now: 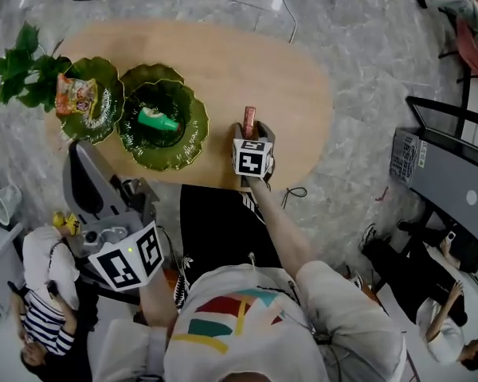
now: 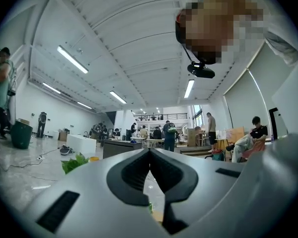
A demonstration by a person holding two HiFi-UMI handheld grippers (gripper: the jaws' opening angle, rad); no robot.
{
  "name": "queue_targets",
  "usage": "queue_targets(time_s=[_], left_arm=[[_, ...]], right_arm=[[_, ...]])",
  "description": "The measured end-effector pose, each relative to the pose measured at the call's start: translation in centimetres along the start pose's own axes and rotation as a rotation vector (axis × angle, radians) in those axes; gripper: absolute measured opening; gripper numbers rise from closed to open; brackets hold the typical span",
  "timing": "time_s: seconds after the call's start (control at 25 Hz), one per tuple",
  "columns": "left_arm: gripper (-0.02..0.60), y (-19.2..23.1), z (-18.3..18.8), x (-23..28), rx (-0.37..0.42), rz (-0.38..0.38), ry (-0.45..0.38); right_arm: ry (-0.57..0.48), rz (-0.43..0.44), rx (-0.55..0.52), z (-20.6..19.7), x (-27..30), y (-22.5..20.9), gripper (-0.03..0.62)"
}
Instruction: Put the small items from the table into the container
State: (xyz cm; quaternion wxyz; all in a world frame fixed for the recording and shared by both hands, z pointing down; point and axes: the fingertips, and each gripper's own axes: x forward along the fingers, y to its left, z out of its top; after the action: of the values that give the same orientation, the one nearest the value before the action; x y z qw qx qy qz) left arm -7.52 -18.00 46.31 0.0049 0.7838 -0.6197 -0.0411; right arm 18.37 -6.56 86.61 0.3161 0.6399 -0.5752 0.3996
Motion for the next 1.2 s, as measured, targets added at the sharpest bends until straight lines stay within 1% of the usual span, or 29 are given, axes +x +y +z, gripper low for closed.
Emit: queue_targets(time_s=[0.04, 0.08, 0.12, 0.2, 0.28, 0.36, 0.44, 0.52, 0.68, 0.76, 0.88, 0.96, 1.04, 1.2], left_arm=[[0.008, 0.0, -0.3, 0.2, -0.007, -0.003, 0.0], [0.008, 0.0, -0.4, 0.4, -0.014, -0.005, 0.0], [0.008, 0.1, -0.4, 0.4, -0.02, -0.006, -0.002], [0.008, 0.2, 0.1, 0.4, -0.035, -0.003, -0.004], [0.008, 0.6, 1.0, 0.2, -0.051, 0.004, -0.007], [0.008, 0.9, 2.5, 0.0, -0.051, 0.008, -0.009], [0.008, 1.0, 4.6, -0.3, -0.046, 0.006, -0.014], [0.008, 0.9, 7.2, -0.7, -0.036, 0.003, -0.021], [0.008, 0.4, 12.6, -1.2, -0.018, 0.019, -0.047], [0.008, 0.0, 14.5, -2.2, -0.002, 0.02, -0.037], [0.008, -0.2, 16.5, -3.3, 0.013, 0.004, -0.052], [0.008, 0.0, 17.2, -3.7, 0.008, 0.017, -0.076], [0.008, 0.1, 17.8, -4.2, 0.006, 0.027, -0.093], [0.008, -0.5, 19.1, -4.9, 0.012, 0.016, -0.133]], right_arm=[[0.009, -0.006, 0.011, -0.2, 0.2, 0.0, 0.233], [0.015, -0.005, 0.024, -0.2, 0.4, 0.0, 0.191], [0.026, 0.001, 0.037, -0.3, 0.4, 0.1, 0.118], [0.058, 0.02, 0.056, -0.3, 0.3, 0.2, 0.114], [0.073, 0.028, 0.06, 0.5, -0.4, 0.1, 0.112], [0.04, 0.027, 0.043, 2.9, -2.0, 0.0, 0.112], [-0.029, 0.037, 0.025, 6.4, -4.6, 0.2, 0.112], [-0.114, 0.057, 0.015, 10.2, -8.3, 0.6, 0.112], [-0.337, 0.141, -0.031, 19.6, -18.2, 2.6, 0.112], [-0.43, 0.187, -0.059, 22.5, -24.1, 4.0, 0.112], [-0.557, 0.275, -0.09, 25.4, -31.7, 6.8, 0.112], [-0.624, 0.349, -0.083, 26.7, -35.2, 8.5, 0.112], [-0.668, 0.401, -0.077, 27.2, -37.7, 9.8, 0.112], [-0.714, 0.44, -0.117, 27.1, -40.2, 11.5, 0.112]])
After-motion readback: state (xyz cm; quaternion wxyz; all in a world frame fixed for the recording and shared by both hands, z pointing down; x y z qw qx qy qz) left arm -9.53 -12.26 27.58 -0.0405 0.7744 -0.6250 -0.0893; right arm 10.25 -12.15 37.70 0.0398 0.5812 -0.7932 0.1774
